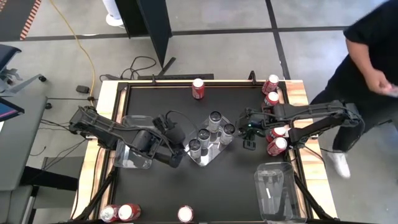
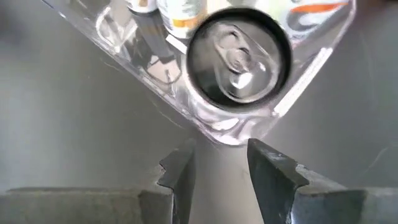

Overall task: Sort soda cans
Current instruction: Put the orange soda can into the left transparent bin

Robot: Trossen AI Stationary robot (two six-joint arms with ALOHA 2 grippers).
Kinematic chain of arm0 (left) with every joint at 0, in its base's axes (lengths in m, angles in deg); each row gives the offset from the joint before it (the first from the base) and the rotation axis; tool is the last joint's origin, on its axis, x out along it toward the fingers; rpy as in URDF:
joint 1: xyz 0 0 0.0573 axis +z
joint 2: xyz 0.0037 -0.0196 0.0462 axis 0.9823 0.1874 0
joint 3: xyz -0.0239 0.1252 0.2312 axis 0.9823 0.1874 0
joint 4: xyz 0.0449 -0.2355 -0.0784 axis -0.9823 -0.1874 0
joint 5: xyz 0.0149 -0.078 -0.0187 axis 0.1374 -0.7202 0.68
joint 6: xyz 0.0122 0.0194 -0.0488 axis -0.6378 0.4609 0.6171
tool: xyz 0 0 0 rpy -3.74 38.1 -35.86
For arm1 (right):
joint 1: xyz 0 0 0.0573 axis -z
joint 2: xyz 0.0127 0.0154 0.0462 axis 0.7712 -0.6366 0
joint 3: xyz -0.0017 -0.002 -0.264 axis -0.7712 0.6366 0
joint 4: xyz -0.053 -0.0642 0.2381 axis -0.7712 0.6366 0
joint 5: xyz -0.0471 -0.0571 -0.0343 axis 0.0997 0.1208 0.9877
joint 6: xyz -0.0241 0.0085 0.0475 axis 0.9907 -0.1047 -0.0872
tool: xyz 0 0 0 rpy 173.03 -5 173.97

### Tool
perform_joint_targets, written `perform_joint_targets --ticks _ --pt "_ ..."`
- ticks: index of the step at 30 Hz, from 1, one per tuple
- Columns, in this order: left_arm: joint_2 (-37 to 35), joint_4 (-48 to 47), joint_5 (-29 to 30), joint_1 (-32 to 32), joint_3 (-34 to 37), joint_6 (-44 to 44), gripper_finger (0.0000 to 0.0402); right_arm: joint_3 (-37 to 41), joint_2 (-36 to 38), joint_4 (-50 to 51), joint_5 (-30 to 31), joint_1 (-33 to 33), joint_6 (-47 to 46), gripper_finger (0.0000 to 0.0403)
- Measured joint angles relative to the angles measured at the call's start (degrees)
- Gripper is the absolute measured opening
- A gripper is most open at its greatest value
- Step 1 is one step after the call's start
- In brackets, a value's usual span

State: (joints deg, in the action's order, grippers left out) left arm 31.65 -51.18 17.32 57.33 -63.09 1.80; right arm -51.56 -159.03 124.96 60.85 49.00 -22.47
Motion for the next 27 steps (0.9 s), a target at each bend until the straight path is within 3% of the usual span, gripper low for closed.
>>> perform_joint_targets --ticks 8,16,27 --pt "0.00 3.18 0.32 0.09 0.00 -1.02 0.0300 1.82 -0.02 -1.47 0.00 -1.57 -0.58 0.0161" --pt "0.00 3.50 5.36 0.11 0.00 2.87 0.0300 1.80 -0.02 -2.24 -0.02 -1.53 1.86 0.0161" --pt "0.00 4.75 5.50 0.11 0.00 3.51 0.0300 1.80 -0.02 -0.92 -0.02 -1.67 3.97 0.0161"
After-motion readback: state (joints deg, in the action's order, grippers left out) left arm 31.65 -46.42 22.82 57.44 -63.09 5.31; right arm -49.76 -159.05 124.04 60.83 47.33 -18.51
